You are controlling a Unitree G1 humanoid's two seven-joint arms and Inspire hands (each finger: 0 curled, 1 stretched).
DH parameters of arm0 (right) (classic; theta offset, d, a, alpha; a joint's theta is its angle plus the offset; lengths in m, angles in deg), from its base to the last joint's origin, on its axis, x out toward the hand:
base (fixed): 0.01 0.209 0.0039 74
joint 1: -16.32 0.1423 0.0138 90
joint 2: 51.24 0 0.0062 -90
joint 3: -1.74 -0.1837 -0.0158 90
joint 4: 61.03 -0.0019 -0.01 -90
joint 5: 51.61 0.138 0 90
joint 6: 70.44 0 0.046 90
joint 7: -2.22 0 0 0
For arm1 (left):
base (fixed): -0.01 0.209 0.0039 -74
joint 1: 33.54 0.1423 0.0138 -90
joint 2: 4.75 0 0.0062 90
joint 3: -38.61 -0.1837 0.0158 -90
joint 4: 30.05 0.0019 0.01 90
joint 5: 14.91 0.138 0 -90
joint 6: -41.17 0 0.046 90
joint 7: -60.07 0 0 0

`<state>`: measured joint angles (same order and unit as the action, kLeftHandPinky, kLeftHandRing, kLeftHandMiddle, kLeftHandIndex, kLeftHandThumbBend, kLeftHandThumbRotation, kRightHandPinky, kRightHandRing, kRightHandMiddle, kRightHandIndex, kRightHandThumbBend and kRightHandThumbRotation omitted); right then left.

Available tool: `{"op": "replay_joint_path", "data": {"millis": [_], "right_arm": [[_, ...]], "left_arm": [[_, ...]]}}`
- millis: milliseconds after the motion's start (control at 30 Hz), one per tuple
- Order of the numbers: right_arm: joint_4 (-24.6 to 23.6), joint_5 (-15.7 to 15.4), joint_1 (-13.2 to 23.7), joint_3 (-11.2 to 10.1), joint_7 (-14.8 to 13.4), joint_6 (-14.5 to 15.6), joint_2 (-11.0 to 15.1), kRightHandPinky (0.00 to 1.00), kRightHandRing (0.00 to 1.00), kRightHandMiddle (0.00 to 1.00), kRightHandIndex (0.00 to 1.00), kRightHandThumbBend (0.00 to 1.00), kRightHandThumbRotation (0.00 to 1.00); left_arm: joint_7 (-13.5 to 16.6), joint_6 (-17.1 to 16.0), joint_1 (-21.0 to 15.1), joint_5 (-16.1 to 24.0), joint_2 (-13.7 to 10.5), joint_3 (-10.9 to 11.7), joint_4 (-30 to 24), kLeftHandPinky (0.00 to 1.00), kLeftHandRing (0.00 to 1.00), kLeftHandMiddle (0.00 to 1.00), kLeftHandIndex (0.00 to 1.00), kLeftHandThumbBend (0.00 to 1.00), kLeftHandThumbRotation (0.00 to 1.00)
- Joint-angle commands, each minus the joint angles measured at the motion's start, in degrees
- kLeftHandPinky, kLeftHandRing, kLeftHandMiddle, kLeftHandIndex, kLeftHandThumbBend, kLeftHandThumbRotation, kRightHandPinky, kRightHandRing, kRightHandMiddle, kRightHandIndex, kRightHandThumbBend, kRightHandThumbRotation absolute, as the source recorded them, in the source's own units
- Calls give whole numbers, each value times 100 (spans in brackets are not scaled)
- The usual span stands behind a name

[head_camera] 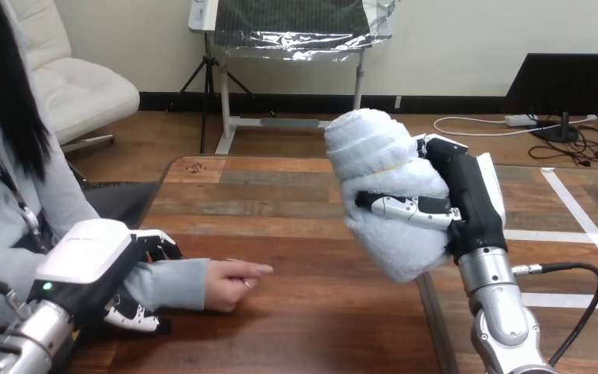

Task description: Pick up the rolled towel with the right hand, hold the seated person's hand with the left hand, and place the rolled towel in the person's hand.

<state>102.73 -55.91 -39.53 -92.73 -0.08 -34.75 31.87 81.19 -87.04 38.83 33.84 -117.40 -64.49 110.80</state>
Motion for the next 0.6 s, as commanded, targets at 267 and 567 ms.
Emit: {"op": "replay_joint_path", "data": {"millis": [267, 567], "right_arm": [[-397, -46, 218, -45, -114, -312, 28, 27, 31, 40, 47, 75, 0], [-395, -148, 216, -12, -216, -305, 46, 28, 32, 41, 47, 76, 0]], "left_arm": [[64, 67, -374, -187, 27, -271, 248, 49, 51, 54, 56, 100, 13], [-26, 39, -321, -414, 41, -261, 177, 42, 46, 49, 50, 100, 6]]}}
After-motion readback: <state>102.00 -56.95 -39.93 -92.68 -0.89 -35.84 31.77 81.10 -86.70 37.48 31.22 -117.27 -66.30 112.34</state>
